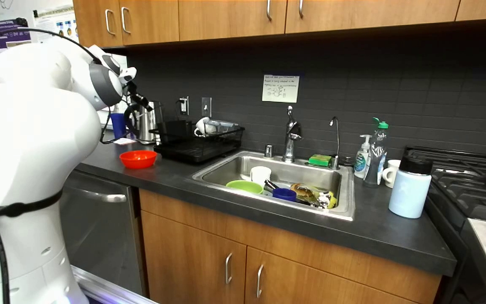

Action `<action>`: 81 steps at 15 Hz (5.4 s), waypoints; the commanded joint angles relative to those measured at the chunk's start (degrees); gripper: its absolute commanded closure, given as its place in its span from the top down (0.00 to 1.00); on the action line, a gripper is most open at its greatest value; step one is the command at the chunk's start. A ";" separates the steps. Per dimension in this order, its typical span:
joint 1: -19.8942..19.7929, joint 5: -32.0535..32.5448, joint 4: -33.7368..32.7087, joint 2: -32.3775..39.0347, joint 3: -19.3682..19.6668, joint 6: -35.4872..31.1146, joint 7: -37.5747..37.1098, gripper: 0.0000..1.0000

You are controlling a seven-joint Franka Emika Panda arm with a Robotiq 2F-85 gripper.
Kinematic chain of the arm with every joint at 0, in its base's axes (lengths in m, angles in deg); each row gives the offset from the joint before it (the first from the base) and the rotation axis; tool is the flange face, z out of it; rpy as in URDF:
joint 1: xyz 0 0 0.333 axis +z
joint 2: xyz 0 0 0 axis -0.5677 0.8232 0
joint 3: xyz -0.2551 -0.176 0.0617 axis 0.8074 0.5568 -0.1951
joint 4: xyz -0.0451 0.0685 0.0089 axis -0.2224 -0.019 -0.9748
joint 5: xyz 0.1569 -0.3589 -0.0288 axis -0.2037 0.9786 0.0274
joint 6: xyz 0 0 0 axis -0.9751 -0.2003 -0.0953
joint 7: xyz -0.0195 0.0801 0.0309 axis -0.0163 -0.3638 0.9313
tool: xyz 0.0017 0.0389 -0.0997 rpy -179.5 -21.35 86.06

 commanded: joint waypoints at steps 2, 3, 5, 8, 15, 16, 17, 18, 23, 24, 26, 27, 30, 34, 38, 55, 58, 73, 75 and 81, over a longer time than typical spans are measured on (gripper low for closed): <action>-1.01 2.58 0.02 -1.37 2.69 3.18 -5.40 0.04; -1.21 3.17 0.02 -1.37 3.17 3.64 -6.50 0.04; -1.60 4.35 0.02 -1.50 4.05 4.78 -8.23 0.04; -2.05 6.12 0.02 -1.66 5.36 6.35 -10.20 0.04; -2.70 9.44 0.03 -2.08 7.48 12.28 -14.18 0.04; -2.89 9.80 0.03 -1.98 7.49 13.10 -14.53 0.04; -3.01 10.06 0.04 -1.88 7.51 13.94 -14.72 0.04; -3.13 10.29 0.07 -1.79 7.45 14.67 -14.91 0.04; -3.24 10.84 0.44 -1.28 7.12 17.91 -15.33 0.04; -3.20 10.85 0.53 -1.22 7.08 18.40 -15.36 0.04; -3.01 10.92 0.71 -0.88 7.03 19.22 -15.34 0.04; -2.93 10.92 0.82 -0.71 6.97 19.56 -15.39 0.04; -2.61 11.14 1.07 -0.23 7.02 19.88 -15.50 0.04; -2.24 11.70 0.86 0.88 7.18 20.13 -15.36 0.04; -2.00 12.92 0.75 1.85 7.15 20.59 -15.33 0.04; -1.58 19.78 1.05 1.97 6.89 21.84 -15.76 0.04; -1.44 20.17 1.06 2.04 6.66 21.69 -15.76 0.04; -1.92 20.50 0.32 3.66 6.66 23.09 -13.40 0.04; -1.99 20.68 0.57 3.43 6.59 23.35 -13.31 0.04; -2.07 21.08 0.57 3.37 6.30 23.11 -12.79 0.67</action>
